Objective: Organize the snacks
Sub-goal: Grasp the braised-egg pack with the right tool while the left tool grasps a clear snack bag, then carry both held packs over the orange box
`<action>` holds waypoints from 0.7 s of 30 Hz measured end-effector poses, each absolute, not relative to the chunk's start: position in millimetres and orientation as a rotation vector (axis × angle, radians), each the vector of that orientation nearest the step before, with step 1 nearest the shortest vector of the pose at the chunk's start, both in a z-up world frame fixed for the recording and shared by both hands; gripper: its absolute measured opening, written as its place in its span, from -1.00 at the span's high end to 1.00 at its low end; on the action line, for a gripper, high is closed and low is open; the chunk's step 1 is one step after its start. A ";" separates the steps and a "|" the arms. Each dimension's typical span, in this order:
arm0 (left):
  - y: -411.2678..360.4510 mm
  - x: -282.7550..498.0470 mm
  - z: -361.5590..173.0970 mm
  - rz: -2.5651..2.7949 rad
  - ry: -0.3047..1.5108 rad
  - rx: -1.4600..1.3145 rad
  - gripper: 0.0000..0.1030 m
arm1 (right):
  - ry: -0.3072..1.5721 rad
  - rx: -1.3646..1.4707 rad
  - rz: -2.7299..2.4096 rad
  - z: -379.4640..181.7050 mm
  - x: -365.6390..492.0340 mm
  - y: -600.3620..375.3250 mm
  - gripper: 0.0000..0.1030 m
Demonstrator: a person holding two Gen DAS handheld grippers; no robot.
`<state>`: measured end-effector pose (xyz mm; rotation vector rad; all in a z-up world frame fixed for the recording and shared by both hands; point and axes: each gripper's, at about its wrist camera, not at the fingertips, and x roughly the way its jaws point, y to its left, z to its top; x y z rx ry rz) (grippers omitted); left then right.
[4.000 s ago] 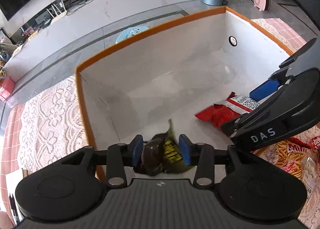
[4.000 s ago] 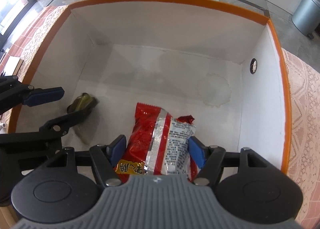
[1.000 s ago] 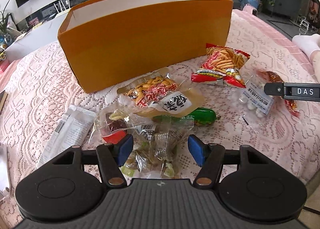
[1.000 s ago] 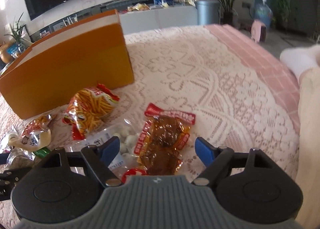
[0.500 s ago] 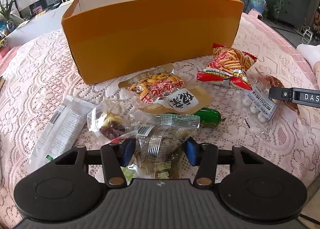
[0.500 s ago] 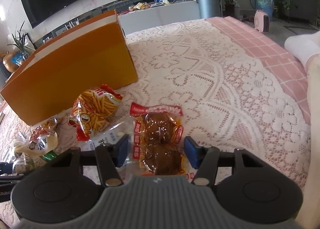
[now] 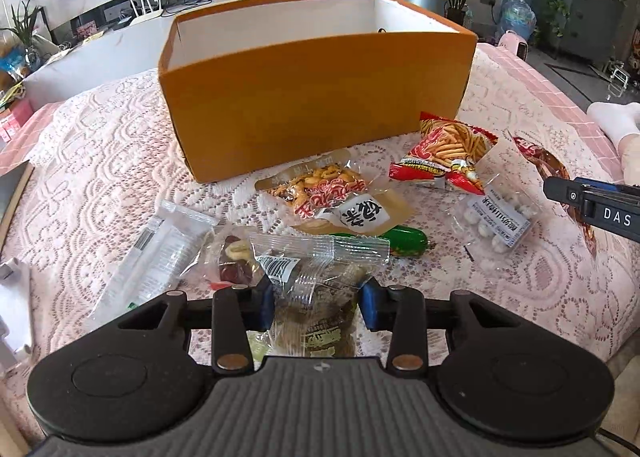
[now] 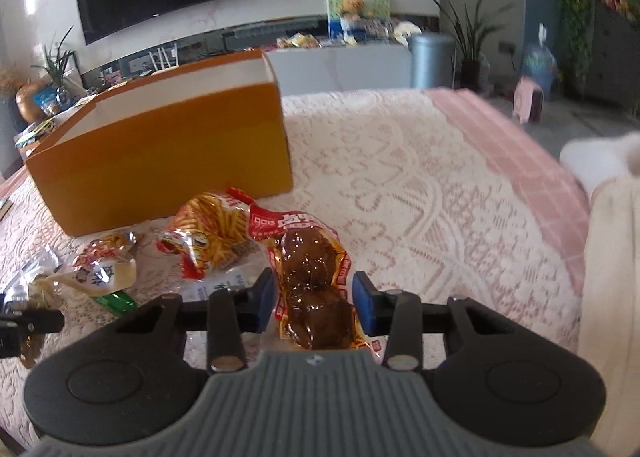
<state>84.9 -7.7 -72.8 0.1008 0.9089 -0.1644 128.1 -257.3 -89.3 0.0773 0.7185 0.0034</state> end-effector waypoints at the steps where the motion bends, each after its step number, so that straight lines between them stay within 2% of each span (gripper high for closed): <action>1: -8.3 83.7 -70.4 -0.164 0.907 0.098 0.13 | 0.709 0.066 0.005 -86.5 126.4 -255.4 0.25; 21: -1.0 69.8 -4.9 -0.132 0.770 0.125 0.13 | 0.558 0.022 0.167 0.5 97.5 -220.9 0.25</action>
